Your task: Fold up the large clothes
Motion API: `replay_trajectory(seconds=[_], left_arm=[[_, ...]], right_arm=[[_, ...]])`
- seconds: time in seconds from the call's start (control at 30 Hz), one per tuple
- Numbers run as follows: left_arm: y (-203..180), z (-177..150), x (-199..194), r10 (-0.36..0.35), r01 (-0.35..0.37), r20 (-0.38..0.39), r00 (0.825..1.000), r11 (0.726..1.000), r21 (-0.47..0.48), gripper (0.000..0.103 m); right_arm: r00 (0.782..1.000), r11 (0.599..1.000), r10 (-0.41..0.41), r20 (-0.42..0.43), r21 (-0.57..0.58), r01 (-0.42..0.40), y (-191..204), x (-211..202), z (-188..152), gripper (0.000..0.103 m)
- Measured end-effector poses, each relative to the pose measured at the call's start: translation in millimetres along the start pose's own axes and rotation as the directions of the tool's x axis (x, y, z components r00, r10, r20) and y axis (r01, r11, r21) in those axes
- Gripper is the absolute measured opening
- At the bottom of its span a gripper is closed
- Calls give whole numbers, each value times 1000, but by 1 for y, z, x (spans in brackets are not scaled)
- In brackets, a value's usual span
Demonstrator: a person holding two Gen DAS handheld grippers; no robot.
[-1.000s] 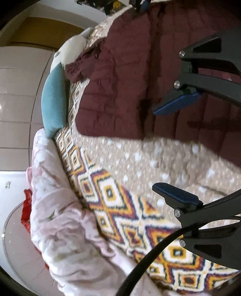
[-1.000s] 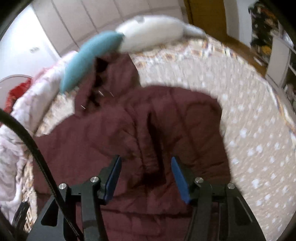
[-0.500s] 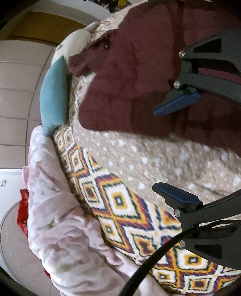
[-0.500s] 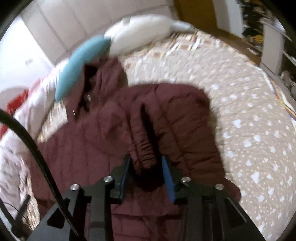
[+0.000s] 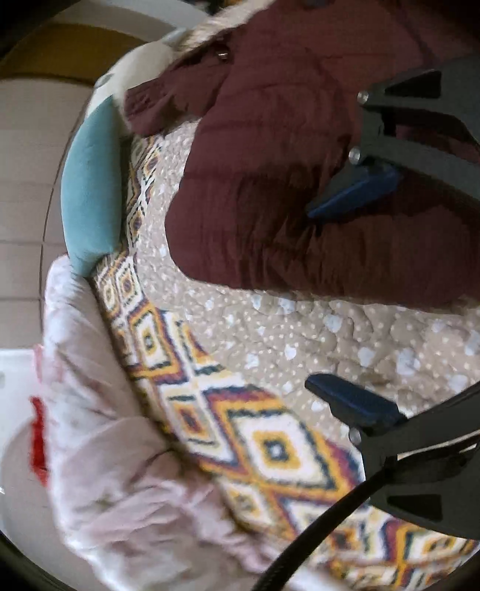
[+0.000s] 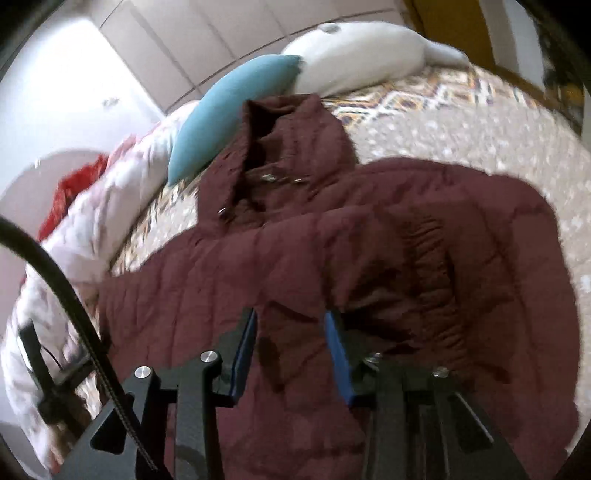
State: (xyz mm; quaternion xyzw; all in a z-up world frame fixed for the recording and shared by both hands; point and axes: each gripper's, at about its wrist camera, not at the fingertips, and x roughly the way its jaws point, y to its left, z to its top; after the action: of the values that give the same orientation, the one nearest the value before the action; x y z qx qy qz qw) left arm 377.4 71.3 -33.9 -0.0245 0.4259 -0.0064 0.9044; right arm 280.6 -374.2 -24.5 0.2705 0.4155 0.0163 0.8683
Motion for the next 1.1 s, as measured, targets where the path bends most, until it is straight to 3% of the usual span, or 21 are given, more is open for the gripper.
replay_trajectory(seconds=[0.1, 0.17, 0.23, 0.33, 0.4, 0.5, 0.6, 0.73, 0.87, 0.93, 1.1], left_arm=[[17, -5, 19, -83, 78, -42, 996, 991, -110, 98], [22, -7, 21, -109, 103, -39, 993, 984, -142, 98], [17, -8, 18, -85, 81, -27, 996, 989, -124, 98], [10, -7, 8, -32, 30, -17, 999, 995, -94, 98], [8, -8, -14, -14, 12, -24, 1000, 997, -81, 82], [0, -12, -67, -31, 31, -6, 999, 999, -18, 67], [-6, -18, -146, -10, 5, 118, 993, 999, 46, 67], [-4, -20, -255, -53, 41, 226, 973, 998, 55, 67], [-1, -24, -372, -84, 61, 358, 930, 995, 74, 67], [-2, -26, -434, -83, 42, 425, 902, 994, 104, 67], [2, -10, -546, -65, 4, 524, 849, 993, 116, 67]], right_arm=[[998, 998, 50, 25, 48, -51, -13, 6, 0, 30], [999, 1000, 25, 40, -4, -24, -6, 11, -2, 31], [998, 997, -26, 61, -71, 30, 4, 14, -6, 33], [997, 996, -48, 57, -68, 52, 8, 16, -4, 38], [999, 998, -34, 3, -47, 34, 7, 16, 1, 38], [998, 999, -38, -43, -5, 38, 10, -17, 5, 38], [991, 992, -115, 74, -41, 119, 19, -86, 6, 39], [982, 996, -90, 169, 14, 89, 13, -189, 15, 39], [951, 991, -131, 281, 33, 127, 16, -312, 27, 43], [921, 987, -156, 358, 13, 162, 25, -370, 30, 51], [826, 969, -203, 526, -10, 245, 60, -503, 37, 52]])
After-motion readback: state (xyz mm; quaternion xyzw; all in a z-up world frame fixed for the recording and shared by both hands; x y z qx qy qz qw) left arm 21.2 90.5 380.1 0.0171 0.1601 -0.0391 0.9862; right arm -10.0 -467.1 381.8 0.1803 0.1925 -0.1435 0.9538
